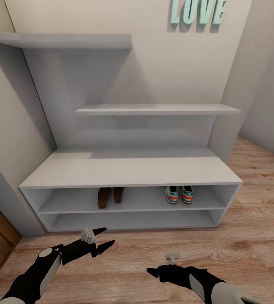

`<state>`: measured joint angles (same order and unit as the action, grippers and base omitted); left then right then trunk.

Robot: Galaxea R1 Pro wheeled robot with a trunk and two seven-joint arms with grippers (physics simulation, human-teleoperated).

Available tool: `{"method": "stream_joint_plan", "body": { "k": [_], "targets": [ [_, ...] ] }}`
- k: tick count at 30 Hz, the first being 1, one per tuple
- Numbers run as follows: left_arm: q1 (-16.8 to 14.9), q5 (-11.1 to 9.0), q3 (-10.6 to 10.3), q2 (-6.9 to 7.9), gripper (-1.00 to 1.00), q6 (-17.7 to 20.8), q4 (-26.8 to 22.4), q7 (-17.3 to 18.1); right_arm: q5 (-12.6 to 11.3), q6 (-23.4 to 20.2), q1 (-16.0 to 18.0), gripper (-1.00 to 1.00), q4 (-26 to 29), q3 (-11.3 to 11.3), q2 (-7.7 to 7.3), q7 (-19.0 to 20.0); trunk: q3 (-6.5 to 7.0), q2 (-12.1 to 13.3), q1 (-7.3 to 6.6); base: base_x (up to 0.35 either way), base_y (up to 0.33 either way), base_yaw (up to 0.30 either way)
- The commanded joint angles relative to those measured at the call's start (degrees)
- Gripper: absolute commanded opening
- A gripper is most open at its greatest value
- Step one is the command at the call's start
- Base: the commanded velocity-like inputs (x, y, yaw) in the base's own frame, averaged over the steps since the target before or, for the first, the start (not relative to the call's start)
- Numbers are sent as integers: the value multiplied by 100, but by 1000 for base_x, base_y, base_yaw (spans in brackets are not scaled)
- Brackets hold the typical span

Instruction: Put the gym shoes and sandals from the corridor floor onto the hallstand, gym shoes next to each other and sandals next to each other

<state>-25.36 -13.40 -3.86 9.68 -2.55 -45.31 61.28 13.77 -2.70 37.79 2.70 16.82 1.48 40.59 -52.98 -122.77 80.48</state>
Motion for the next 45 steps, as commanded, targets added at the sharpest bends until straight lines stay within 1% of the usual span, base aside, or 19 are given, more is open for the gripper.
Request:
{"method": "stream_joint_plan", "body": {
  "k": [1, 45],
  "targets": [
    [-4, -38, -27, 8, 100, -26, 5, -3, 47, -29, 0, 100, 11, 49, 2, 19, -5, -2, -1, 0, 0, 0],
    [-4, -35, -36, -2, 100, -26, 5, 15, 47, -29, 0, 100, 11, 49, 2, 19, -5, -2, -1, 0, 0, 0]
  ]
}}
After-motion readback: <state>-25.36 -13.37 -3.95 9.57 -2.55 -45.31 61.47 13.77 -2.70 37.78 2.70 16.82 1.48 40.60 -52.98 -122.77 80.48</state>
